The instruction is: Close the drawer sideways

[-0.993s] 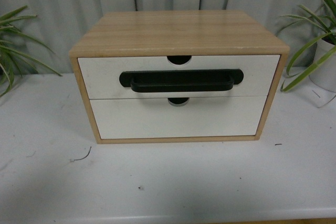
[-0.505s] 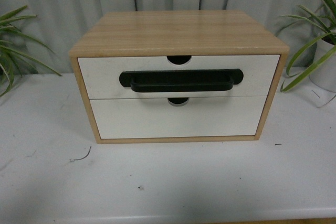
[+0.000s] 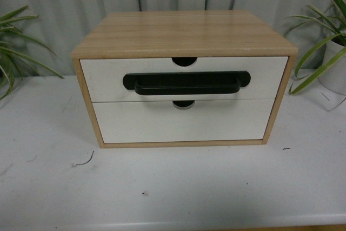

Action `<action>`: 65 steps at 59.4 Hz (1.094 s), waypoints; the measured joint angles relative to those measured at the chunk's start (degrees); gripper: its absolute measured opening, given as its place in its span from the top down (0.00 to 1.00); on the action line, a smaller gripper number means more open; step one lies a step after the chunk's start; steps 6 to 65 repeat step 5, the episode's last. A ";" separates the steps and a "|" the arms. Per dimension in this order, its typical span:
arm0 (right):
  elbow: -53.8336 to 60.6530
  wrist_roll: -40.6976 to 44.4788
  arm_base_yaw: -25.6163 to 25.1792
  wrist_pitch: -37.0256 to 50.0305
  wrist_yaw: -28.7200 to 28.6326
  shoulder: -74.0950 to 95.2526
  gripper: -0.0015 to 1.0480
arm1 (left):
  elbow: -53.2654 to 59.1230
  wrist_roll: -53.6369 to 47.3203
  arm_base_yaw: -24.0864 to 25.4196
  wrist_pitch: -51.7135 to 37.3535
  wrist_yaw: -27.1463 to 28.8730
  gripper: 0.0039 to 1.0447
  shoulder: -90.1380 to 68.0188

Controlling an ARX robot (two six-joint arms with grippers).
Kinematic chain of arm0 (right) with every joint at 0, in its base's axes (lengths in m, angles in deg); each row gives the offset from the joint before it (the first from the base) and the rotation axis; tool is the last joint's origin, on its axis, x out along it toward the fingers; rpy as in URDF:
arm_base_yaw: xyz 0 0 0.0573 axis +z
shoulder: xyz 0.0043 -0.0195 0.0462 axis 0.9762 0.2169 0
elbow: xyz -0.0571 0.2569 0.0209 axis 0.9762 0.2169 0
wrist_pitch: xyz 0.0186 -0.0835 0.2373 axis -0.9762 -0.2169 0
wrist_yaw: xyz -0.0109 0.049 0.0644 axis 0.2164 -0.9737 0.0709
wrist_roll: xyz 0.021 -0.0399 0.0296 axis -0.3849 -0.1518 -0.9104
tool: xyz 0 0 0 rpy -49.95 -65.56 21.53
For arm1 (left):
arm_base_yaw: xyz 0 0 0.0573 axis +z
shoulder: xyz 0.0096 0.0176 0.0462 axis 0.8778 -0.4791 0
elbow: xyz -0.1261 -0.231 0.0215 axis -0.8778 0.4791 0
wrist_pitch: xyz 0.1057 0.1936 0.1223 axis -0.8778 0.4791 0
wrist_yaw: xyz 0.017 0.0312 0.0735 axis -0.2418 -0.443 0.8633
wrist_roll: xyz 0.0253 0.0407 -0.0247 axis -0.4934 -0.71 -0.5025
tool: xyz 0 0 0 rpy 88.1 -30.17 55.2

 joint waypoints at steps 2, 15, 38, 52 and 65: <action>0.00 0.00 0.00 0.00 0.02 0.00 0.06 | 0.00 0.00 0.00 0.00 -0.02 0.06 0.00; 0.00 0.00 0.00 0.00 0.02 0.00 0.06 | 0.00 0.02 0.00 0.00 -0.02 0.06 0.00; 0.00 0.00 0.00 0.00 0.02 0.00 0.06 | 0.00 0.02 0.00 0.00 -0.02 0.06 0.00; 0.00 0.00 0.00 0.00 0.02 0.00 0.06 | 0.00 0.02 0.00 0.00 -0.02 0.06 0.00; 0.00 0.00 0.00 0.00 0.02 0.00 0.06 | 0.00 0.02 0.00 0.00 -0.02 0.06 0.00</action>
